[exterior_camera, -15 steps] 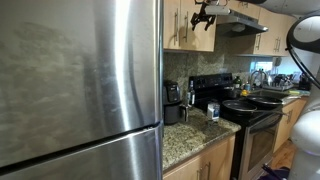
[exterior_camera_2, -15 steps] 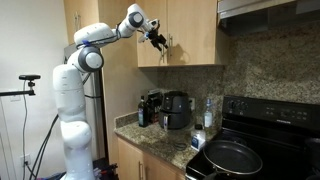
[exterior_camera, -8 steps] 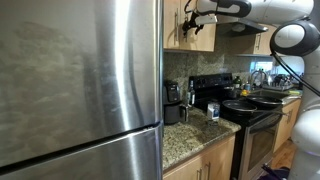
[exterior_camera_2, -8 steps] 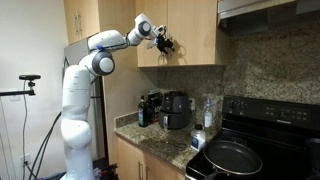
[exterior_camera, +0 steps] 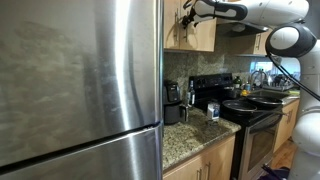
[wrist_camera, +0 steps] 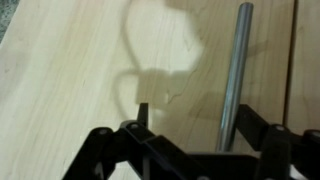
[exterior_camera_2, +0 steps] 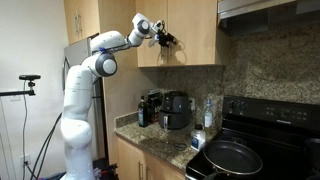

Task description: Open the air fryer and the right-sided cabinet door

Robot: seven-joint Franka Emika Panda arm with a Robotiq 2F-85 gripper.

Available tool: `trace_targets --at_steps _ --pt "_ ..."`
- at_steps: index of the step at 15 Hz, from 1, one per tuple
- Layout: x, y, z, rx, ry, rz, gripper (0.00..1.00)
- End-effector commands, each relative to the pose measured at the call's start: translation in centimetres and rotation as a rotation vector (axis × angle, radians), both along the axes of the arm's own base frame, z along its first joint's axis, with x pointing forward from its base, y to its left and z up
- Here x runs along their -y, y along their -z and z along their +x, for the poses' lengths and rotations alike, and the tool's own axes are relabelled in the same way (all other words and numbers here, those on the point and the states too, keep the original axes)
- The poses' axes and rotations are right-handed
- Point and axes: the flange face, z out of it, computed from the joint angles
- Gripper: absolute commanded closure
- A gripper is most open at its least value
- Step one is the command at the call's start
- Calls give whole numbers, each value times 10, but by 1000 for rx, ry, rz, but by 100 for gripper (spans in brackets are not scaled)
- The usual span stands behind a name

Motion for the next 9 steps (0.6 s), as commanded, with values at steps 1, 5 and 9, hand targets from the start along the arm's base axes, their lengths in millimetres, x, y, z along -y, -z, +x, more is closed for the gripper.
trace_targets --at_steps 1,5,9 --pt "15 4 15 56 46 -42 46" --pt "14 9 14 37 49 -3 77" --pt "14 14 8 37 64 42 100"
